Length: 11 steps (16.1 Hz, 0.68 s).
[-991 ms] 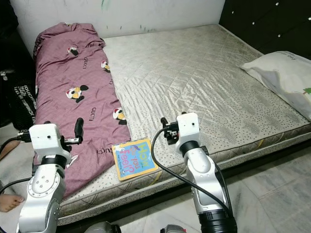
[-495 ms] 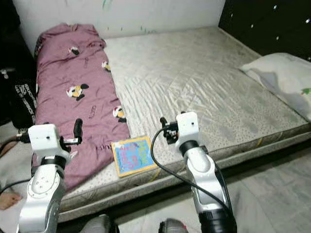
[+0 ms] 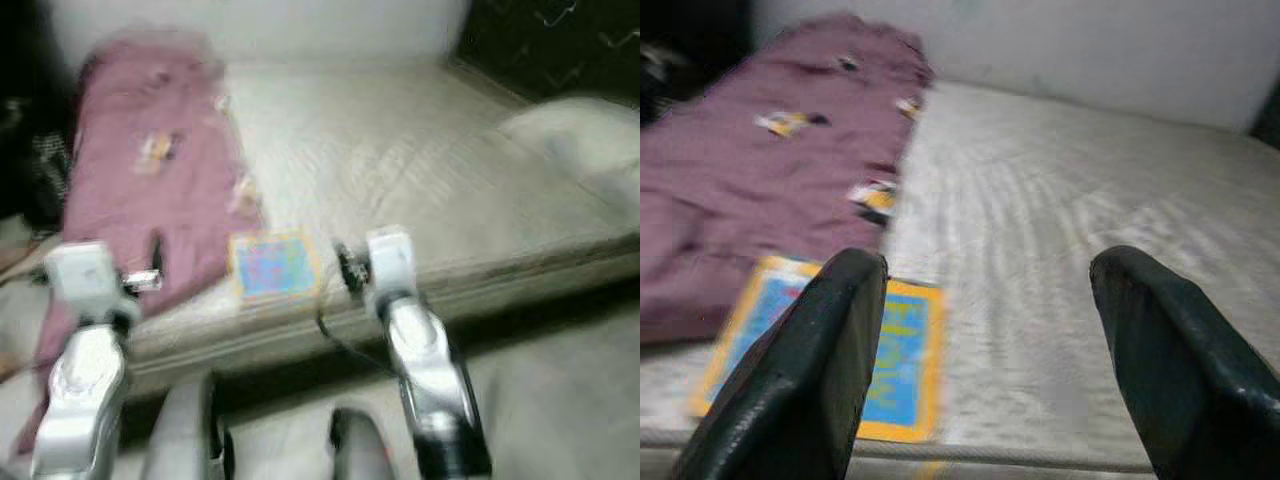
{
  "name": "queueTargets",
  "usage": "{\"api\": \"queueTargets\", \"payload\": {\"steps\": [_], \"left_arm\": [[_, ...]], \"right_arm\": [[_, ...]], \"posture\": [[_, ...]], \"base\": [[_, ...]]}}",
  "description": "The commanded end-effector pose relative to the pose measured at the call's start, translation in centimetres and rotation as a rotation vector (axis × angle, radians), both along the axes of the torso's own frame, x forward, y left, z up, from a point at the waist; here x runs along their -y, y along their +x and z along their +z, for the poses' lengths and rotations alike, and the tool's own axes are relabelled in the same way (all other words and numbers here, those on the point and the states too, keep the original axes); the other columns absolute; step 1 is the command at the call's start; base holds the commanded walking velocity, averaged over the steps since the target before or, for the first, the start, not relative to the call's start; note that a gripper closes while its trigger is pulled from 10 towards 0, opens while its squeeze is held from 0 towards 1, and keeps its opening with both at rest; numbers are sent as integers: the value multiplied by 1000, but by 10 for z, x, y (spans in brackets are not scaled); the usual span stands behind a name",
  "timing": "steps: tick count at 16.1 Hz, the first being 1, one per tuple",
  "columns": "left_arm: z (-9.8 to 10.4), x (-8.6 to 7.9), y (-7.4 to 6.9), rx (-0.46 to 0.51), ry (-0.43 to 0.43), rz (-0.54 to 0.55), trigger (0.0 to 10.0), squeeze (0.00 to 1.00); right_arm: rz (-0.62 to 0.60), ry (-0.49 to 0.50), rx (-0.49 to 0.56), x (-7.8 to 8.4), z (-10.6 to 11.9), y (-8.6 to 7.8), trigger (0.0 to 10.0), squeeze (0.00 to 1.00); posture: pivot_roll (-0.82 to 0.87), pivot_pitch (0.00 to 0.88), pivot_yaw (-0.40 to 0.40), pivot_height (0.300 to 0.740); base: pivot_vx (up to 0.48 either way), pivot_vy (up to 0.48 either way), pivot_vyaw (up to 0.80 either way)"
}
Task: Clean up the room
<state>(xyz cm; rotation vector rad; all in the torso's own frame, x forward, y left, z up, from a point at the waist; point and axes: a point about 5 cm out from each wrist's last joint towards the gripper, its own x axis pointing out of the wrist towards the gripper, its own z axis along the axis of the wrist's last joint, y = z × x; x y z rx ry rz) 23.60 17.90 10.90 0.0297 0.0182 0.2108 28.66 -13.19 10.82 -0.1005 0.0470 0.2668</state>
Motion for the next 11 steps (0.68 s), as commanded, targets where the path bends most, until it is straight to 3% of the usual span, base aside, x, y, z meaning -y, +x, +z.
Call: {"api": "queueTargets", "payload": {"steps": [1, 6, 11], "left_arm": [[6, -2, 3, 19, 7, 2, 10000, 0], [5, -3, 3, 14, -6, 11, 10000, 0], [6, -4, 4, 16, -20, 6, 10000, 0]], "right_arm": [[12, 11, -10, -4, -1, -1, 10000, 0], [58, 4, 8, -8, 1, -2, 10000, 0], [64, 8, 7, -8, 1, -1, 10000, 0]], "posture": [[-48, 0, -21, 602], [-49, 0, -24, 602], [-50, 0, -23, 602]], "base": [[0, 0, 0], [0, 0, 0], [0, 0, 500]]}}
